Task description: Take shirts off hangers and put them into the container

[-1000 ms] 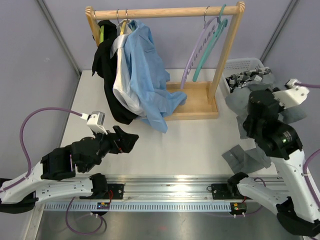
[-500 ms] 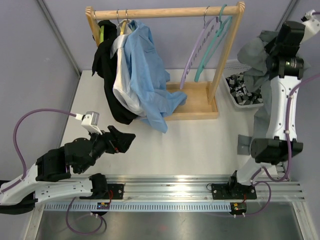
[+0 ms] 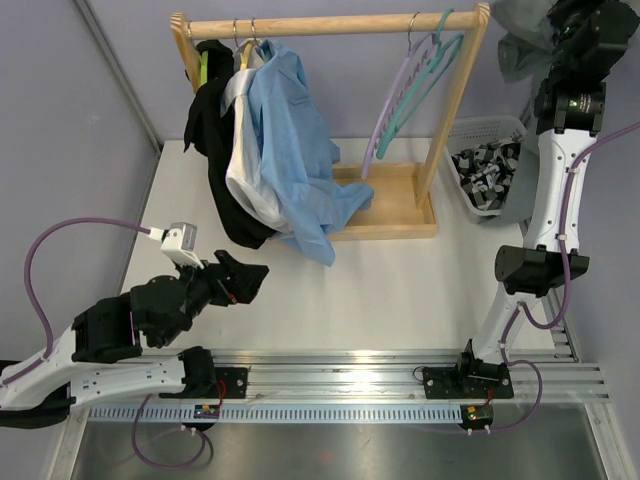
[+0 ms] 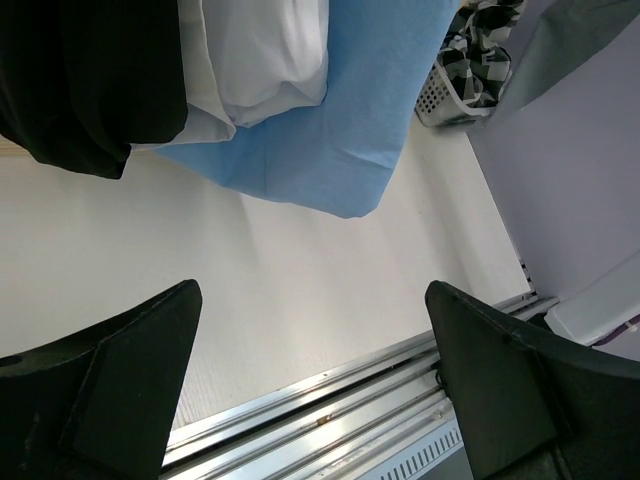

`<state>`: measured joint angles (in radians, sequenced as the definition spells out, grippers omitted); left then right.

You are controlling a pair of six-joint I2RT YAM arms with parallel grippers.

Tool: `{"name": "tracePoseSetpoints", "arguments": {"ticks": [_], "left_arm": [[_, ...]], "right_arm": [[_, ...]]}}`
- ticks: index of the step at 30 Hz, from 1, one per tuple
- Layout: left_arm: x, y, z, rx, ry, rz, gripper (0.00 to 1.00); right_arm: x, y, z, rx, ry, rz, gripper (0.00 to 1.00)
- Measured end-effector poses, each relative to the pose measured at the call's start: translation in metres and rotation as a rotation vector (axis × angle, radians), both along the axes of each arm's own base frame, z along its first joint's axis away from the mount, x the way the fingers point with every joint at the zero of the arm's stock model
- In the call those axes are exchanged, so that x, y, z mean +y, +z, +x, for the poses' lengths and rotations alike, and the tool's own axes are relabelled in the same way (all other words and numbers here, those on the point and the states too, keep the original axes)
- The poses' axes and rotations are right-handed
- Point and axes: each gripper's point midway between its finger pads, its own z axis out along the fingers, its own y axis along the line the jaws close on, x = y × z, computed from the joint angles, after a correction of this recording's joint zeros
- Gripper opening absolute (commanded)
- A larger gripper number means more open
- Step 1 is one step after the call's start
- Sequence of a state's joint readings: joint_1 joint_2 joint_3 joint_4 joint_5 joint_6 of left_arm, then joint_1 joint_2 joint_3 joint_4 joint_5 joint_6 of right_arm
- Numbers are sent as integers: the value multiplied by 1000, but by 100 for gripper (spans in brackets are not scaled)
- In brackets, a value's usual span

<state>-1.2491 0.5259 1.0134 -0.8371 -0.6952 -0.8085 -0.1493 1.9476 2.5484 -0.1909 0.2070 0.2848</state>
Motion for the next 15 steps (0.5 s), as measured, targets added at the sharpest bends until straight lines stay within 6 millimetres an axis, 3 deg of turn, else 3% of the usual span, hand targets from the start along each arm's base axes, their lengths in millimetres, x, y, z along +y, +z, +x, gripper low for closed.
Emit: {"name": "tracePoseSetpoints", "arguments": {"ticks": [3,8,11,15], "left_arm": [[0,-1,2,-1,11,8,99],[-3,-5,4,5,22,31,99],[-3,-6,6,4,29,38,99],[-3,-6,8,0,39,48,99]], "right_arm": [[4,39,-7,-164,19,-42,0],[8,76,-15,-364,31,-83,0],[8,79,-10,-431,31,-96,0],[4,66,9,-465,30,-100,0]]}}
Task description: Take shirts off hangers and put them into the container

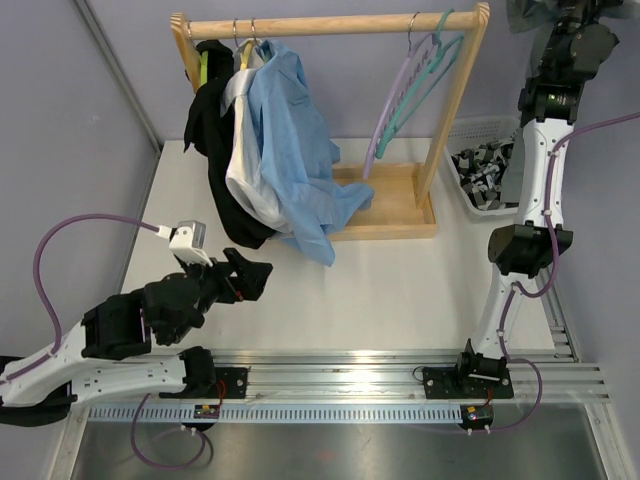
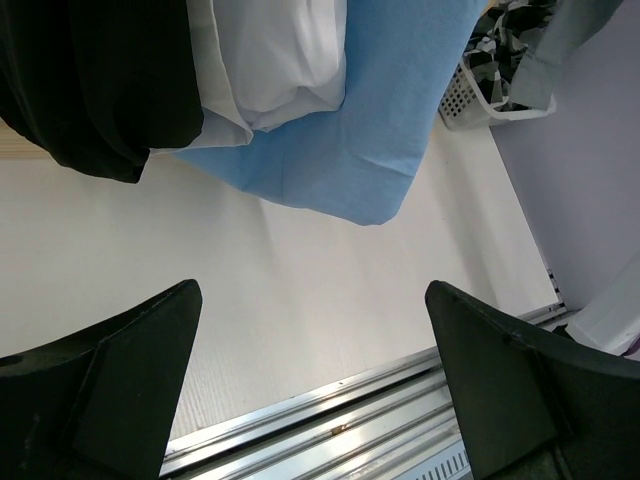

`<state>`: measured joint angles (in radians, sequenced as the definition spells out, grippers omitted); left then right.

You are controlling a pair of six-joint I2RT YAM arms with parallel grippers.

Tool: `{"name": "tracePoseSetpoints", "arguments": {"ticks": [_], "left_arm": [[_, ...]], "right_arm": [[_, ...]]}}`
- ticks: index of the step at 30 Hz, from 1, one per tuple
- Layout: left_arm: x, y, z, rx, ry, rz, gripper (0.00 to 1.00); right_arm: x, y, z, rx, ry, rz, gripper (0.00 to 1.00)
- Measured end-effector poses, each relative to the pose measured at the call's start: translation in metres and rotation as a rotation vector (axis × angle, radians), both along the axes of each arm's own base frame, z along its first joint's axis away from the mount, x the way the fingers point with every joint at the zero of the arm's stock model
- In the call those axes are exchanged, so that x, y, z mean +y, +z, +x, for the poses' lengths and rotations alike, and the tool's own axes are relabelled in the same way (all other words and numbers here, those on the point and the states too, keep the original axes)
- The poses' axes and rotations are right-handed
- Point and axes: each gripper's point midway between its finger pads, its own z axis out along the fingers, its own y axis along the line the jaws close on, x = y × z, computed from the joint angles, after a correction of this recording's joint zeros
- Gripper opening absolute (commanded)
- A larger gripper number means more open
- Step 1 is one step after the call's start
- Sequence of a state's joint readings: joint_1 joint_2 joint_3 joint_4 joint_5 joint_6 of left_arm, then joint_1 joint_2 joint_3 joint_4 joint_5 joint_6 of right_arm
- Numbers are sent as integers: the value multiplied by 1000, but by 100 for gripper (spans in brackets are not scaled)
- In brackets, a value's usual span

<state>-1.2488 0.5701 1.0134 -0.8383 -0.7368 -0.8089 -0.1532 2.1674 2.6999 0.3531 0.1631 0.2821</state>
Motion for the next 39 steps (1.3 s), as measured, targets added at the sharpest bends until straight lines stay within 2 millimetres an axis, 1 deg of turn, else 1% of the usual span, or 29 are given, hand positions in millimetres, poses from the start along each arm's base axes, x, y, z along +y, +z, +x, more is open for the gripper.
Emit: {"name": "tracePoseSetpoints", "arguments": {"ticks": [2,5,7,8,9,10,11,13,14,15,17,18,20,22,24,26,29,31,32,35,36,39], "left_arm": [[-2,-1,1,0,2,11,99],[-6,-3,3,3,3,33,99],[-10,-4,4,6,2,51,99],[-11,-5,5,6,1,57,99],[-13,-6,6,7,1,60,99],[-14,-6,6,7,0,62,99],[-16,-6,6,7,-1,62,99],[-18,-6,7,8,-2,62,99],[-18,-6,7,7,-3,62,99],[-19,-6,7,7,-5,60,99],[-21,-4,7,4,-8,52,99],[-22,-4,7,2,-9,48,99],[-23,-3,7,1,-12,41,99],[-25,-2,8,-1,-15,30,99],[-25,-6,7,1,-18,30,99],[-24,-9,7,3,-21,31,99],[-20,-15,5,4,-23,28,99],[-17,-15,4,1,-22,17,99],[-15,-14,3,0,-22,9,99],[-12,-13,2,-3,-21,-8,99],[-12,-11,1,-4,-21,-16,99],[-11,-11,1,-3,-20,-25,99]], "right_arm": [[-4,-10,11,-3,3,7,0],[-15,-36,35,25,19,38,0],[-27,-65,55,85,18,62,0],[-32,-85,67,128,15,78,0],[-37,-110,77,185,9,97,0],[-42,-140,88,259,-1,118,0],[-46,-174,97,333,-13,142,0],[-50,-248,110,512,-35,192,0],[-51,-278,113,585,-43,214,0],[-51,-314,116,683,-47,240,0],[-49,-380,112,875,-61,300,0],[-48,-407,107,959,-65,329,0],[-45,-447,95,1081,-74,387,0],[-44,-477,82,1173,-93,437,0],[-43,-508,65,1288,-125,493,0],[-44,-528,58,1382,-153,523,0],[-46,-554,65,1478,-171,543,0],[-41,-575,68,1546,-144,552,0],[-38,-586,69,1582,-127,558,2],[-34,-602,80,1630,-69,571,6],[-34,-604,83,1639,-52,577,13],[-35,-608,83,1659,-22,592,21]]}}
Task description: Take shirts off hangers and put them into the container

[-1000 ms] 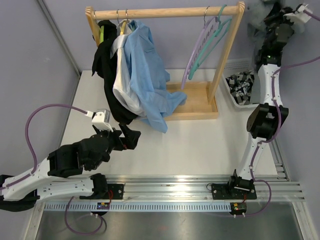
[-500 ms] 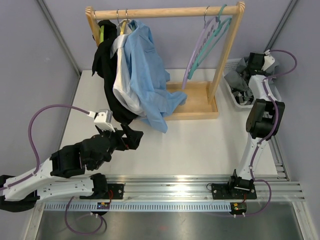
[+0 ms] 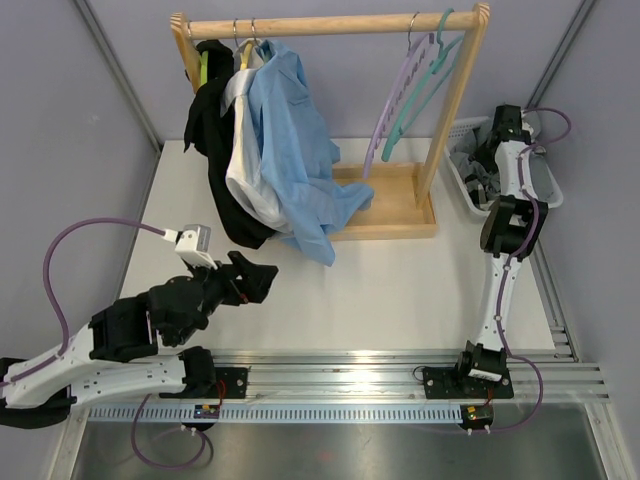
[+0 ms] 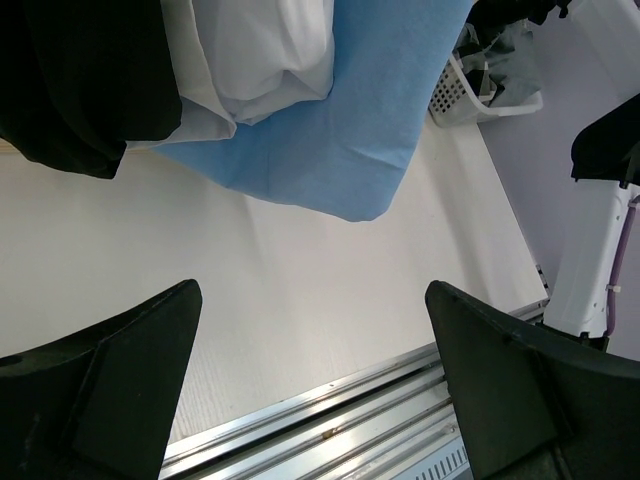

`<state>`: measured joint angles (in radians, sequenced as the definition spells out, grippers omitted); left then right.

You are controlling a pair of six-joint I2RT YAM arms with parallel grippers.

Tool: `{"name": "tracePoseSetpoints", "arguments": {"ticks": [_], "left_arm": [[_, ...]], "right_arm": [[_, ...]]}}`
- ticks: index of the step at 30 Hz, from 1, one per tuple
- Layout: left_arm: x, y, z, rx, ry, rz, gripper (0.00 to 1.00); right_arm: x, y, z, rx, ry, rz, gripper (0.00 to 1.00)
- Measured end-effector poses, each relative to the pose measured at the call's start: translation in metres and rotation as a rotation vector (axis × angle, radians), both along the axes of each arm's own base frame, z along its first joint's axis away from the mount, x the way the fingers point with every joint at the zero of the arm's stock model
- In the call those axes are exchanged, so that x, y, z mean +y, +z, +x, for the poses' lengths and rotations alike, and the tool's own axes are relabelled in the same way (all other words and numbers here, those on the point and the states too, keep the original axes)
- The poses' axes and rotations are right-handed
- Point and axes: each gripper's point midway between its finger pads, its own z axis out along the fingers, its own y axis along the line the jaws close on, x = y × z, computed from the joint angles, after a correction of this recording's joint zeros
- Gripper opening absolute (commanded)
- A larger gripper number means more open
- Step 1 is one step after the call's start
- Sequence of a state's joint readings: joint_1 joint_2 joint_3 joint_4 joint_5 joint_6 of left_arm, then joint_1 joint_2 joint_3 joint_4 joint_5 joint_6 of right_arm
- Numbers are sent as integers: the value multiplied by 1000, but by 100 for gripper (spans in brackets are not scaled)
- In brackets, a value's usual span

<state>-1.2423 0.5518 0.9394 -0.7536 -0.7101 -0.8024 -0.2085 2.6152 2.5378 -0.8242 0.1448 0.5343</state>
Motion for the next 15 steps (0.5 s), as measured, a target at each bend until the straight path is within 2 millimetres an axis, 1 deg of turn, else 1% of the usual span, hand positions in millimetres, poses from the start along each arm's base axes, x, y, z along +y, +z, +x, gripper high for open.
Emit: {"name": "tracePoseSetpoints", "arguments": {"ticks": [2,3,4,5,6,7,9,11,13,15], "left_arm": [[0,1,-1,1,-2,-7,99],[1,1,-1,1,-3,-10,99],[1,2,-1,0,-3,-13,99],[2,2,-2,0,-4,-17,99],[2,3,-2,0,-4,-23,99],[3,3,-2,0,-4,-28,99],[4,4,-3,-1,-3,-36,99],[5,4,-3,-1,-4,-39,99],[5,3,-3,0,-3,-41,99],[5,1,-4,3,-5,-38,99]], "right_arm": [[0,5,-2,-11,1,7,38],[1,5,-6,-9,-2,9,50],[2,9,-12,-8,-6,10,70],[4,14,-18,-9,-9,13,79],[5,23,-23,-12,-5,8,85],[6,35,-26,-30,0,2,91],[6,67,-28,-87,7,-18,99],[6,110,-32,-186,17,-47,99],[7,159,-40,-308,26,-81,99],[11,216,-54,-441,34,-116,100]]}}
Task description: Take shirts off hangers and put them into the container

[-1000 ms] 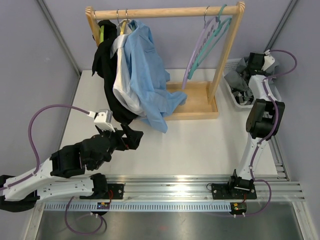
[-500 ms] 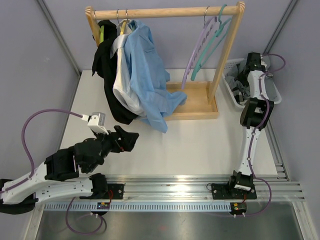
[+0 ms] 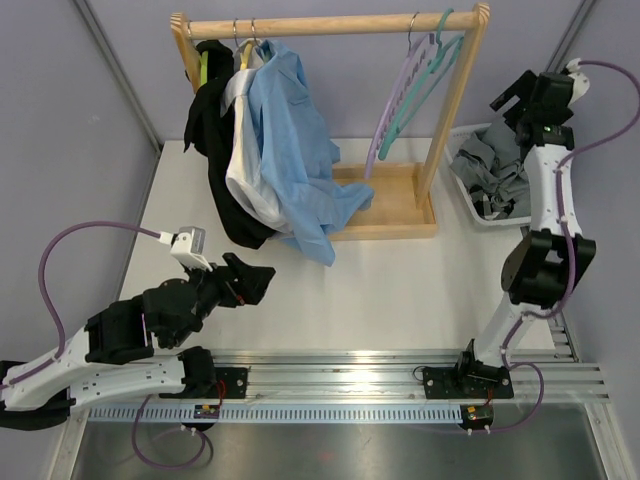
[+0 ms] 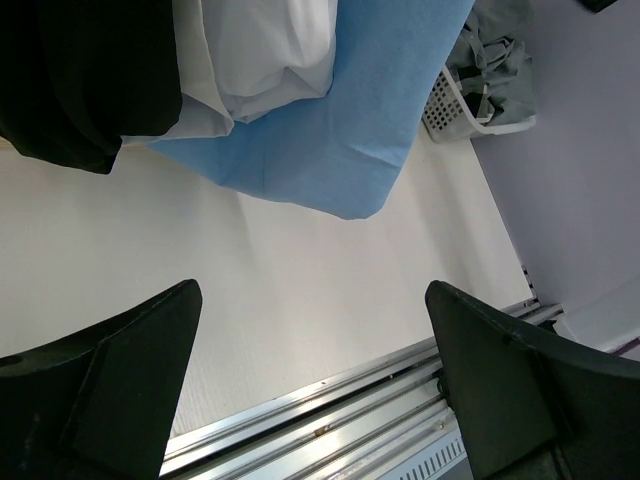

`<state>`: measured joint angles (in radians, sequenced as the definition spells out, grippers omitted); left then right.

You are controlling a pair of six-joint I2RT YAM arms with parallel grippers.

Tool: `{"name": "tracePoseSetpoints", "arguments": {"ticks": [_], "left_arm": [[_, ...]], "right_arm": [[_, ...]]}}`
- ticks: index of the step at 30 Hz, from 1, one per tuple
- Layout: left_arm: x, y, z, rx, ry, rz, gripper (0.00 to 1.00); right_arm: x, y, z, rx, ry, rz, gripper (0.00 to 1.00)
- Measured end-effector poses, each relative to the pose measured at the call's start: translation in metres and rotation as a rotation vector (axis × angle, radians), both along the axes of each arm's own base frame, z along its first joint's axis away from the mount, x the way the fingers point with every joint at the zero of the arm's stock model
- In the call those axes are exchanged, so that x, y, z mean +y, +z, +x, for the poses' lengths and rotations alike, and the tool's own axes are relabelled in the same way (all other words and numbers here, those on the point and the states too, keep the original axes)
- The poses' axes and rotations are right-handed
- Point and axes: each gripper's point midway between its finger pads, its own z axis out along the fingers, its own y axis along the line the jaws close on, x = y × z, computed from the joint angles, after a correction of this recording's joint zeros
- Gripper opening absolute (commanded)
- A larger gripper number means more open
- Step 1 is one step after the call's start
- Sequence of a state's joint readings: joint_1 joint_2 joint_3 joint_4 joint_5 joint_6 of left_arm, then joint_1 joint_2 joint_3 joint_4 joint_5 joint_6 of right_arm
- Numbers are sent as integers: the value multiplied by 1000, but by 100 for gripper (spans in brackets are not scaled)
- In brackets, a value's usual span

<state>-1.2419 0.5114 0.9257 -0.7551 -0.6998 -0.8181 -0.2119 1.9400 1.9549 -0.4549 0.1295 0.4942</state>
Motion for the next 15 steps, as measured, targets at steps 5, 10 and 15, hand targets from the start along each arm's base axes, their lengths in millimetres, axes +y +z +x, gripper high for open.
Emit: {"name": "tracePoseSetpoints", "arguments": {"ticks": [5,10,15], "left_arm": [[-1,-1,-1,4,-7,0,99],[-2,-1,-2,3,-16,3,99],[-3,1,-1,-6,-20,2,99]], "right_arm": [[17,137,-55,-332,26,-79,99],[76,201,-155,-541,151,-117,98],[189,274,-241,-743,561,-127,97]]}}
